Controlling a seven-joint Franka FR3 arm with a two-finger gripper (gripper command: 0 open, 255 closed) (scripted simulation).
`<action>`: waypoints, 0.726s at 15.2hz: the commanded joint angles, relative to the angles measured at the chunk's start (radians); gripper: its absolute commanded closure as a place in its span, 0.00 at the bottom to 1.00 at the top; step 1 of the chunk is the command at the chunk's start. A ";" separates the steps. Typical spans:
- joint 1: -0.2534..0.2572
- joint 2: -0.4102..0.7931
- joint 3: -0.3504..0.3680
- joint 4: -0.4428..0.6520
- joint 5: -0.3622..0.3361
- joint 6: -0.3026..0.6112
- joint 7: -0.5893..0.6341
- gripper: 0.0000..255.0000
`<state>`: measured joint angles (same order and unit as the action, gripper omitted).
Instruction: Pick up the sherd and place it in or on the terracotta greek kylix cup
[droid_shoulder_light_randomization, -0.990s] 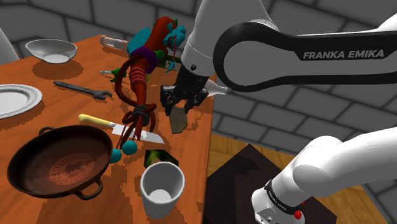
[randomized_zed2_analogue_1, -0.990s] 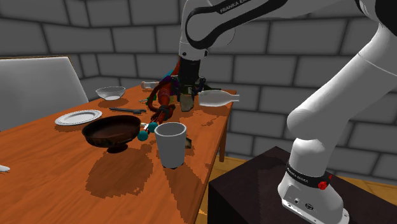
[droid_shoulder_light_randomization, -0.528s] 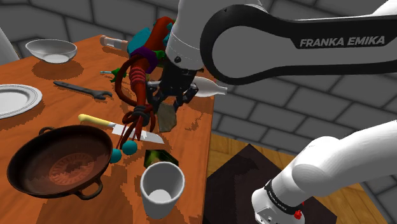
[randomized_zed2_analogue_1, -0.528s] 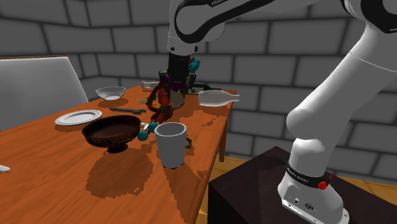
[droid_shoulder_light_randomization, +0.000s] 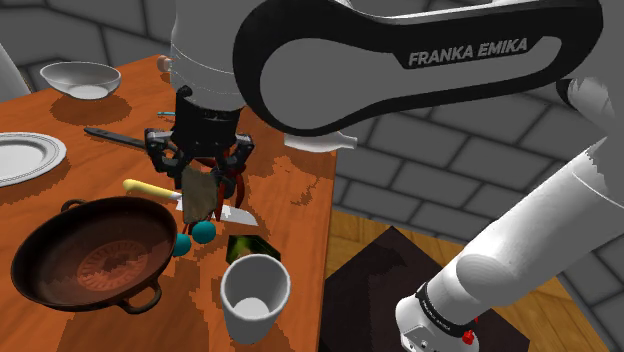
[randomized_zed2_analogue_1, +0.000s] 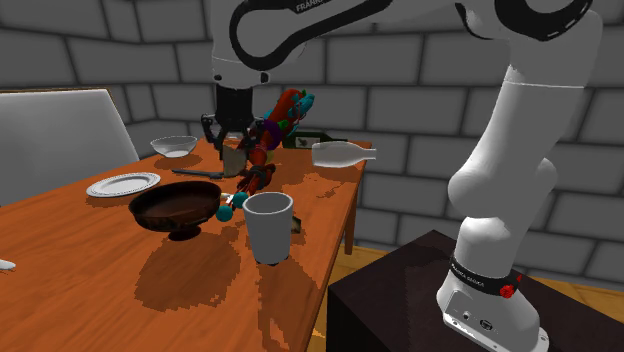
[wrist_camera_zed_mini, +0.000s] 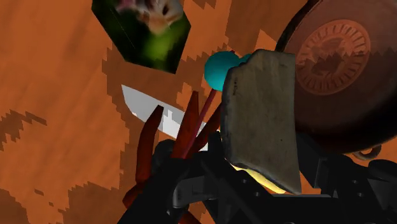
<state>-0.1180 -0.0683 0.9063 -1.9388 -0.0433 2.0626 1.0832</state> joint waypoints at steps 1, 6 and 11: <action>0.015 0.124 0.050 0.101 -0.123 -0.034 0.107 1.00; 0.214 0.412 0.028 0.368 -0.380 -0.154 0.293 1.00; 0.350 0.554 -0.023 0.512 -0.481 -0.197 0.351 1.00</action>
<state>0.2272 0.4789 0.8867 -1.4244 -0.5176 1.8581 1.4280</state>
